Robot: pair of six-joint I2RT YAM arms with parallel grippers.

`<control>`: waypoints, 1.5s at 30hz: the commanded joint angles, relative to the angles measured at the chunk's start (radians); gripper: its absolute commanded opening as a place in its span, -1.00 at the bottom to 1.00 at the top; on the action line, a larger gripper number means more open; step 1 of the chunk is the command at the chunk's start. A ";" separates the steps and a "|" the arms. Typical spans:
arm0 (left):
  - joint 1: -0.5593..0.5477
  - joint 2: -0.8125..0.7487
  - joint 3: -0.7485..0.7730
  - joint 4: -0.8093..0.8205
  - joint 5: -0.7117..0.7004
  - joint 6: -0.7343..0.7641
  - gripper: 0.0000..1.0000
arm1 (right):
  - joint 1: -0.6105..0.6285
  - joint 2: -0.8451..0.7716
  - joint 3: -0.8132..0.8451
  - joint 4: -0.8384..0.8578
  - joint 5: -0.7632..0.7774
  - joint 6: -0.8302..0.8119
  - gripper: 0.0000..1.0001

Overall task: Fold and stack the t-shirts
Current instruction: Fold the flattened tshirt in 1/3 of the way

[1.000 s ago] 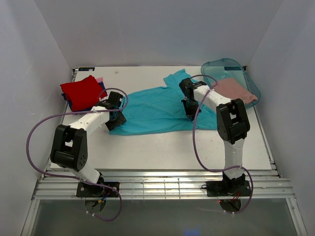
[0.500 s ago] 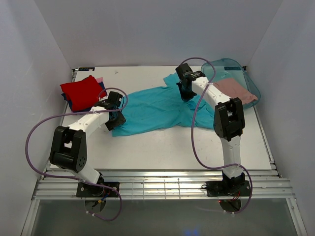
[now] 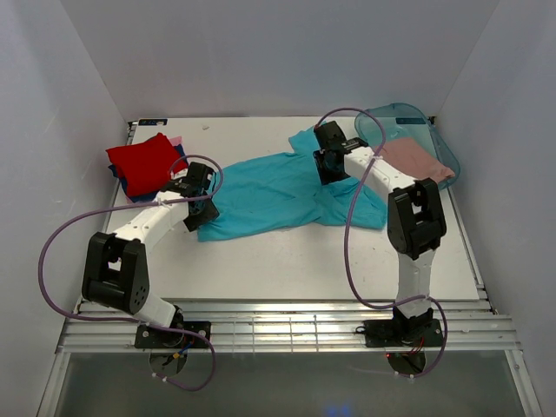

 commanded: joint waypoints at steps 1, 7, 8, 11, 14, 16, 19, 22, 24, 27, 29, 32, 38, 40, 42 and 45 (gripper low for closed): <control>0.001 -0.050 -0.008 -0.003 -0.022 -0.005 0.12 | 0.007 -0.145 -0.060 0.050 0.045 0.014 -0.06; 0.001 -0.046 -0.026 0.003 -0.010 -0.033 -0.28 | 0.007 -0.212 -0.119 -0.044 0.117 0.099 -0.84; -0.001 -0.047 -0.026 0.008 -0.007 -0.038 -0.38 | 0.007 -0.213 -0.127 -0.075 0.123 0.108 -0.85; -0.010 -0.042 -0.025 0.018 -0.001 -0.047 -1.00 | 0.007 -0.212 -0.156 -0.102 0.125 0.135 -0.85; -0.022 -0.033 -0.023 0.029 0.007 -0.053 -1.00 | 0.007 -0.204 -0.176 -0.122 0.139 0.168 -0.85; -0.030 -0.027 -0.022 0.034 0.010 -0.059 -1.00 | 0.007 -0.195 -0.185 -0.147 0.151 0.178 -0.85; -0.036 -0.009 -0.023 0.046 0.010 -0.062 -1.00 | 0.002 -0.176 -0.191 -0.168 0.162 0.189 -0.85; -0.038 0.020 -0.020 0.055 0.005 -0.056 -1.00 | -0.010 -0.159 -0.194 -0.178 0.154 0.195 -0.85; -0.038 0.046 -0.019 0.055 -0.001 -0.053 -1.00 | -0.022 -0.150 -0.199 -0.178 0.143 0.197 -0.85; -0.039 0.065 -0.022 0.055 -0.007 -0.055 -1.00 | -0.044 -0.136 -0.208 -0.184 0.145 0.198 -0.85; -0.039 0.080 -0.028 0.054 -0.016 -0.059 -1.00 | -0.059 -0.127 -0.217 -0.194 0.142 0.202 -0.85; -0.039 0.091 -0.037 0.019 -0.044 -0.093 -1.00 | -0.090 -0.124 -0.240 -0.190 0.126 0.205 -0.85; -0.039 0.085 -0.045 -0.049 -0.110 -0.133 -1.00 | -0.123 -0.071 -0.240 -0.194 0.085 0.183 -0.85; -0.039 0.088 -0.042 -0.073 -0.125 -0.139 -1.00 | -0.125 -0.054 -0.236 -0.201 0.076 0.182 -0.85; -0.038 0.089 -0.045 -0.090 -0.142 -0.144 -1.00 | -0.128 -0.029 -0.234 -0.205 0.068 0.180 -0.85; -0.030 0.091 -0.058 -0.095 -0.148 -0.148 -1.00 | -0.130 0.009 -0.228 -0.214 0.062 0.179 -0.85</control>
